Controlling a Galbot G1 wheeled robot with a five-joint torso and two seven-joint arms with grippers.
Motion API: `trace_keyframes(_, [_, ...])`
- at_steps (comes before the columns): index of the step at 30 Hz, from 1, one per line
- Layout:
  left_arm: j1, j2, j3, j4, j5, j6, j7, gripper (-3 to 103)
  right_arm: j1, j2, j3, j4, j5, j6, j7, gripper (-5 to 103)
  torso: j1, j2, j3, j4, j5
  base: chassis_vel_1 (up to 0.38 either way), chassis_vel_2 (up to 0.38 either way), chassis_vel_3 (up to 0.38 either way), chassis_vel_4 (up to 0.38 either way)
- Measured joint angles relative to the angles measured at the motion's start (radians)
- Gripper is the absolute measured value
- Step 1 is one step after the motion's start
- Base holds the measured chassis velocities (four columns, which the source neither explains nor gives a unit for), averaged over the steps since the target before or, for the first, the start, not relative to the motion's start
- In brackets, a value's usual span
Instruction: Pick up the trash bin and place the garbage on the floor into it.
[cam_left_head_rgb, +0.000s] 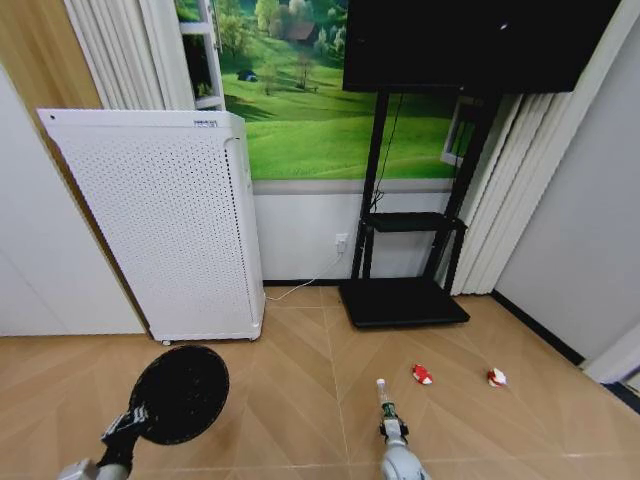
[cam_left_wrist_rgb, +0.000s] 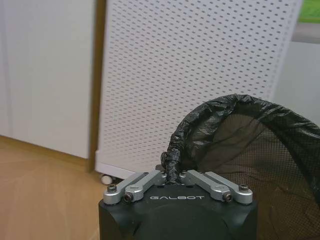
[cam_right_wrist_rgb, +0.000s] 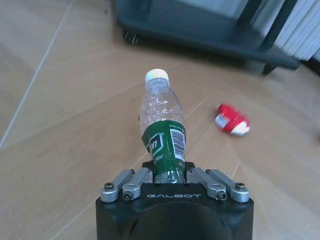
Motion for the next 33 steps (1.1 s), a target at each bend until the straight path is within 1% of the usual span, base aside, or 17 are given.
trace_keyframes(1, [0.000, 0.000, 0.000, 0.000, 0.000, 0.000, 0.000, 4, 0.000, 0.000, 0.000, 0.000, 0.000, 0.000, 0.000, 24, 0.000, 0.000, 0.000, 0.0000, 0.0000, 0.000, 0.000, 0.000, 0.000])
trace_keyframes(3, [-0.069, 0.079, 0.059, 0.062, -0.022, -0.011, 0.013, 4, -0.059, -0.050, 0.043, 0.110, 0.020, 0.026, -0.010, 24, 0.000, 0.000, 0.000, -0.0006, 0.0000, 0.000, 0.000, 0.000, 0.000])
trace_keyframes(4, [-0.069, 0.079, 0.059, 0.062, -0.022, -0.011, 0.013, 4, -0.059, -0.050, 0.043, 0.110, 0.020, 0.026, -0.010, 24, 0.000, 0.000, 0.000, -0.0006, 0.0000, 0.000, 0.000, 0.000, 0.000])
trace_keyframes(6, [-0.120, 0.133, 0.115, 0.128, -0.043, -0.017, 0.025, 4, -0.107, -0.097, 0.065, 0.232, 0.037, 0.047, -0.023, 24, 0.000, 0.000, 0.000, -0.0017, -0.0007, 0.000, 0.000, 0.000, 0.000])
trace_keyframes(10, [-0.130, 0.148, 0.126, 0.161, -0.044, -0.031, 0.038, 4, -0.109, -0.143, 0.028, 0.343, 0.059, 0.071, -0.043, 24, 0.000, 0.000, 0.000, -0.0002, 0.0003, 0.000, 0.000, 0.000, 0.000])
trace_keyframes(11, [-0.146, 0.162, 0.150, 0.184, -0.046, -0.037, 0.041, 4, -0.119, -0.162, 0.017, 0.405, 0.062, 0.101, -0.071, 24, 0.000, 0.000, 0.000, 0.0012, 0.0011, 0.000, 0.000, 0.000, 0.000])
trace_keyframes(12, [-0.173, 0.184, 0.200, 0.207, -0.051, -0.040, 0.045, 4, -0.149, -0.181, 0.020, 0.465, 0.033, 0.169, -0.134, 24, 0.000, 0.000, 0.000, 0.0008, -0.0003, 0.037, 0.066, 0.009, 0.036])
trace_keyframes(13, [-0.173, 0.184, 0.200, 0.207, -0.051, -0.040, 0.045, 4, -0.149, -0.181, 0.020, 0.465, 0.033, 0.169, -0.134, 24, 0.000, 0.000, 0.000, 0.0008, -0.0003, 0.037, 0.066, 0.009, 0.036])
trace_keyframes(15, [-0.218, 0.217, 0.284, 0.242, -0.067, -0.048, 0.051, 4, -0.200, -0.210, 0.037, 0.527, -0.053, 0.269, -0.229, 24, 0.000, 0.000, 0.000, 0.0001, 0.0004, 0.000, 0.000, 0.000, 0.000])
trace_keyframes(16, [-0.218, 0.217, 0.284, 0.242, -0.067, -0.048, 0.051, 4, -0.200, -0.210, 0.037, 0.527, -0.053, 0.269, -0.229, 24, 0.000, 0.000, 0.000, 0.0001, 0.0004, 0.000, 0.000, 0.000, 0.000])
trace_keyframes(18, [-0.273, 0.247, 0.371, 0.284, -0.104, -0.057, 0.050, 4, -0.256, -0.231, 0.063, 0.583, -0.118, 0.340, -0.297, 24, 0.000, 0.000, 0.000, -0.0005, -0.0003, 0.000, 0.000, 0.000, 0.000])
trace_keyframes(22, [-0.302, 0.259, 0.407, 0.304, -0.124, -0.061, 0.043, 4, -0.285, -0.236, 0.076, 0.609, -0.135, 0.363, -0.326, 24, 0.000, 0.000, 0.000, -0.0007, -0.0001, 0.000, 0.000, 0.000, 0.000])
trace_keyframes(25, [-0.369, 0.278, 0.469, 0.343, -0.143, -0.063, 0.034, 4, -0.309, -0.238, 0.081, 0.638, -0.145, 0.390, -0.360, 24, 0.000, 0.000, 0.000, 0.0000, 0.0003, 0.000, 0.000, 0.000, 0.000])
trace_keyframes(27, [-0.516, 0.284, 0.597, 0.430, -0.146, -0.078, 0.020, 4, -0.304, -0.232, 0.045, 0.653, -0.173, 0.413, -0.391, 24, 0.000, 0.000, 0.000, 0.0000, 0.0001, 0.000, 0.000, 0.000, 0.000])
trace_keyframes(28, [-0.516, 0.284, 0.597, 0.430, -0.146, -0.078, 0.020, 4, -0.304, -0.232, 0.045, 0.653, -0.173, 0.413, -0.391, 24, 0.000, 0.000, 0.000, 0.0000, 0.0001, 0.000, 0.000, 0.000, 0.000])
trace_keyframes(31, [-0.638, 0.259, 0.732, 0.528, -0.098, -0.117, 0.017, 4, -0.270, -0.224, -0.007, 0.629, -0.189, 0.416, -0.395, 24, 0.000, 0.000, 0.000, -0.0002, 0.0002, 0.000, 0.000, 0.000, 0.000])
trace_keyframes(33, [-0.666, 0.248, 0.769, 0.551, -0.082, -0.121, 0.019, 4, -0.259, -0.223, -0.020, 0.615, -0.194, 0.419, -0.397, 24, 0.000, 0.000, 0.000, -0.0002, -0.0001, 0.000, 0.000, 0.000, 0.000])
